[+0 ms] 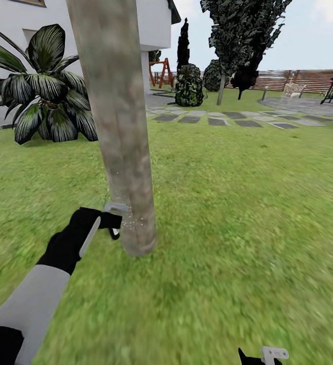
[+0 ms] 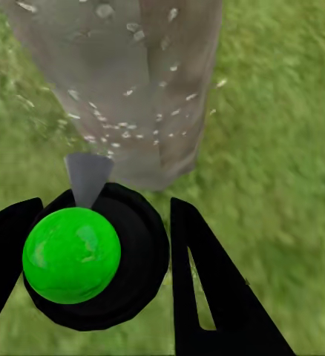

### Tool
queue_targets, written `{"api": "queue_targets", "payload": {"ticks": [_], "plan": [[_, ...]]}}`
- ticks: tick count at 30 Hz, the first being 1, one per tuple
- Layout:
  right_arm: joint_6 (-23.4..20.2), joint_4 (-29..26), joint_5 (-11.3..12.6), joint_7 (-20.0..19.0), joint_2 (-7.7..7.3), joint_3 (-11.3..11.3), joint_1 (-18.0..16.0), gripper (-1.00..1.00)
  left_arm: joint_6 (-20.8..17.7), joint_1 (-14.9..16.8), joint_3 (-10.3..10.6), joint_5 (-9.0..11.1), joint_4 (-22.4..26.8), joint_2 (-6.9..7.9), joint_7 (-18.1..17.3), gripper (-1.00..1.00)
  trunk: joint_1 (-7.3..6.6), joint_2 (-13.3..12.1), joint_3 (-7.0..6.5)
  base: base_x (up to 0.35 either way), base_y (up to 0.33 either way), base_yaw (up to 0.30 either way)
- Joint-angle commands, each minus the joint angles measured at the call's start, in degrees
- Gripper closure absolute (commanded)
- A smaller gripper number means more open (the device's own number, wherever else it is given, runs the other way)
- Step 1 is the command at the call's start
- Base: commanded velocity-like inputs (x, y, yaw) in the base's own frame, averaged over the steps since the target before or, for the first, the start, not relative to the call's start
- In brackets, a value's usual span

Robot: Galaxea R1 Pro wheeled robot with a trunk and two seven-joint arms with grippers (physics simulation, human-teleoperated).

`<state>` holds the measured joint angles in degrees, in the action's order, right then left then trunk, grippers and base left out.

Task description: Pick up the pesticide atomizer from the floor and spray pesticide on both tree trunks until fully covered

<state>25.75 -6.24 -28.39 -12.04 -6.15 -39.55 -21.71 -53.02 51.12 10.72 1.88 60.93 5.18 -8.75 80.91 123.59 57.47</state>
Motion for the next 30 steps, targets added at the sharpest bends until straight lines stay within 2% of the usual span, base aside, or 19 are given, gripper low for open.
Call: {"api": "queue_targets", "payload": {"ticks": [1, 3, 6, 8, 10, 11, 14, 16, 20, 23, 25, 30], "plan": [[0.00, 0.00, 0.00, 0.00, 0.00, 0.00, 0.00, -1.00, -0.93, 0.28, 0.03, -0.48, 0.22, -0.43, -0.02, 1.00, 0.00, 0.00, 0.00, 0.000, 0.000, 0.000], [0.00, 0.00, 0.00, 0.00, 0.00, 0.00, 0.00, -1.00, -2.50, 0.48, -0.03, -0.35, 1.74, -0.61, -0.09, 1.00, 0.00, 0.00, 0.00, 0.000, 0.000, 0.000], [0.00, 0.00, 0.00, 0.00, 0.00, 0.00, 0.00, -1.00, -4.07, 1.33, -0.34, -0.42, 3.86, 0.43, -0.13, 1.00, 0.00, 0.00, 0.00, 0.000, 0.000, 0.000], [0.00, 0.00, 0.00, 0.00, 0.00, 0.00, 0.00, -1.00, -4.17, 2.14, -0.45, -0.44, 4.04, 1.75, -0.13, 1.00, 0.00, 0.00, 0.00, 0.000, 0.000, 0.000], [0.00, 0.00, 0.00, 0.00, 0.00, 0.00, 0.00, -1.00, -4.21, 2.60, -0.56, -0.29, 4.10, 3.77, -0.13, 1.00, 0.00, 0.00, 0.00, 0.000, 0.000, 0.000], [0.00, 0.00, 0.00, 0.00, 0.00, 0.00, 0.00, -1.00, -4.24, 2.63, -0.57, -0.21, 4.14, 3.96, -0.13, 1.00, 0.00, 0.00, 0.00, 0.000, 0.000, 0.000], [0.00, 0.00, 0.00, 0.00, 0.00, 0.00, 0.00, -1.00, -4.53, 2.79, -0.31, -0.15, 4.29, 3.29, -0.13, 1.00, 0.00, 0.00, 0.00, 0.000, 0.000, 0.000], [0.00, 0.00, 0.00, 0.00, 0.00, 0.00, 0.00, -1.00, -4.83, 4.02, -0.19, -0.08, 4.29, 2.19, -0.13, 1.00, 0.00, 0.00, 0.00, 0.000, 0.000, 0.000], [0.00, 0.00, 0.00, 0.00, 0.00, 0.00, 0.00, -1.00, -4.98, 6.00, -0.17, -0.06, 4.21, 1.46, -0.13, 1.00, 0.00, 0.00, 0.00, 0.000, 0.000, 0.000], [0.00, 0.00, 0.00, 0.00, 0.00, 0.00, 0.00, -1.00, -4.99, 6.79, -0.44, -0.13, 3.65, 2.28, -0.13, 1.00, 0.00, 0.00, 0.00, 0.000, 0.000, 0.000], [0.00, 0.00, 0.00, 0.00, 0.00, 0.00, 0.00, -1.00, -4.99, 7.41, -0.58, -0.20, 3.23, 3.52, -0.13, 1.00, 0.00, 0.00, 0.00, 0.000, 0.000, 0.000], [0.00, 0.00, 0.00, 0.00, 0.00, 0.00, 0.00, -1.00, -4.20, 5.72, -0.12, -0.63, 3.15, 3.76, 0.46, 1.00, 0.00, 0.00, 0.00, 0.000, 0.000, 0.000]]}}
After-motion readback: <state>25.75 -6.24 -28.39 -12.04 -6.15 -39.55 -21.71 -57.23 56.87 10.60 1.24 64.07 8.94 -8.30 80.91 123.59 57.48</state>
